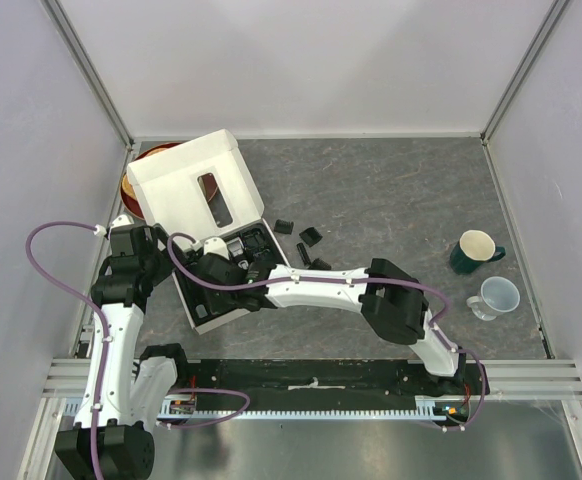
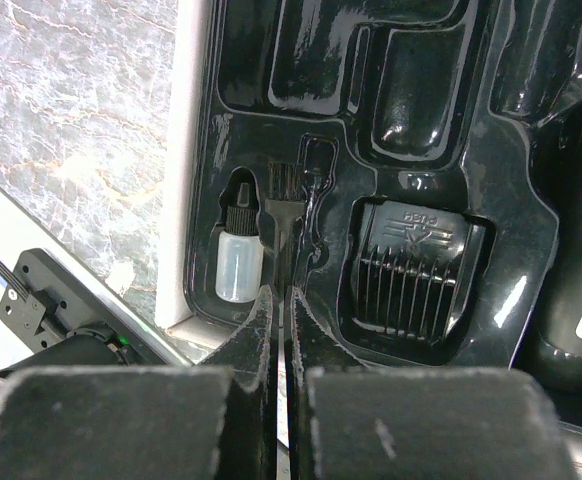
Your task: Sort the hair-cutting tools
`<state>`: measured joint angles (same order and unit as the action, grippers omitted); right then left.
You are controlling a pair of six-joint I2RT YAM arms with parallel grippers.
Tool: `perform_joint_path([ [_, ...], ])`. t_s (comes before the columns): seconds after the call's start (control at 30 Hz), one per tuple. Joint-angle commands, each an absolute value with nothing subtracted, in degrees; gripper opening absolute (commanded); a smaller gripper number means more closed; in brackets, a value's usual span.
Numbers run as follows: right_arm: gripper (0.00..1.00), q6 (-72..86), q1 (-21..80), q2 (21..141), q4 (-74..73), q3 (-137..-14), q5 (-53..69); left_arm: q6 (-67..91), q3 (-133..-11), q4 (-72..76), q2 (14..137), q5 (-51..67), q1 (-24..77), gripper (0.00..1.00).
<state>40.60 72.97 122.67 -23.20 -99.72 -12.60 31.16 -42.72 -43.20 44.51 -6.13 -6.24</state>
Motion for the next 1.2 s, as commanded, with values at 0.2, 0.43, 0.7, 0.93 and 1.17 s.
perform_joint_path([
  [0.2,0.0,40.69,73.48,123.93,-22.68,-101.52,-15.99,32.34,-43.24,-42.28,44.21,-6.33,-6.33,0.93],
  [0.43,0.0,41.31,73.48,123.75,-20.22,-99.41,-17.84,32.43,-43.24,-42.19,44.12,-6.33,-6.33,0.93],
  [0.7,0.0,41.75,73.48,123.75,-18.02,-98.88,-16.61,32.26,-43.24,-42.27,44.3,-6.24,-6.33,0.93],
  [0.93,0.0,41.75,74.0,124.54,-18.02,-98.88,-16.96,32.26,-43.24,-42.28,44.3,-6.24,-6.33,0.93],
  [1.17,0.0,41.75,74.35,124.63,-18.02,-98.26,-18.28,32.34,-43.24,-42.19,44.12,-6.33,-6.33,0.93],
])
